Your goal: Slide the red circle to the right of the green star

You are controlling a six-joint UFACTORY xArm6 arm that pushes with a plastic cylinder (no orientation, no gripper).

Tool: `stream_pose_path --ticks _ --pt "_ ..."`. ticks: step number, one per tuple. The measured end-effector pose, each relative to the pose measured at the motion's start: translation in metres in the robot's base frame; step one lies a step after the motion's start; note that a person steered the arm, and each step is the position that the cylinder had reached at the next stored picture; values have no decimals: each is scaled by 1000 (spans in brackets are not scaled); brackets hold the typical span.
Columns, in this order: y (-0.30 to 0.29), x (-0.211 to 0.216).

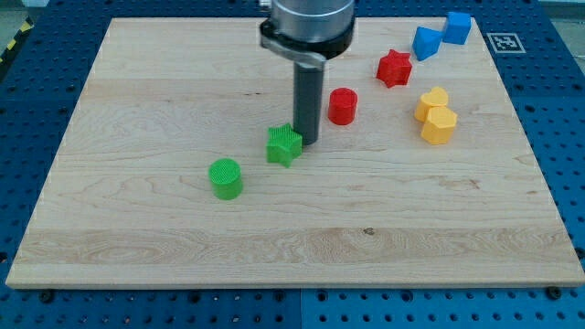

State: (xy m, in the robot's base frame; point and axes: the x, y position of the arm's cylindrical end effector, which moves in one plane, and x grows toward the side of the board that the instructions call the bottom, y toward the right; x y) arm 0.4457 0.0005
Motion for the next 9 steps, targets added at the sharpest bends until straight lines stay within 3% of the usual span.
stream_pose_path --ticks 2,3,4,5,6,7,8,9 --pt "-62 11" --pt "-92 -90" --pt "-90 -164" --pt "-11 -163" --pt "55 -120" --pt "70 -67" --pt "68 -49" --pt "106 -48"
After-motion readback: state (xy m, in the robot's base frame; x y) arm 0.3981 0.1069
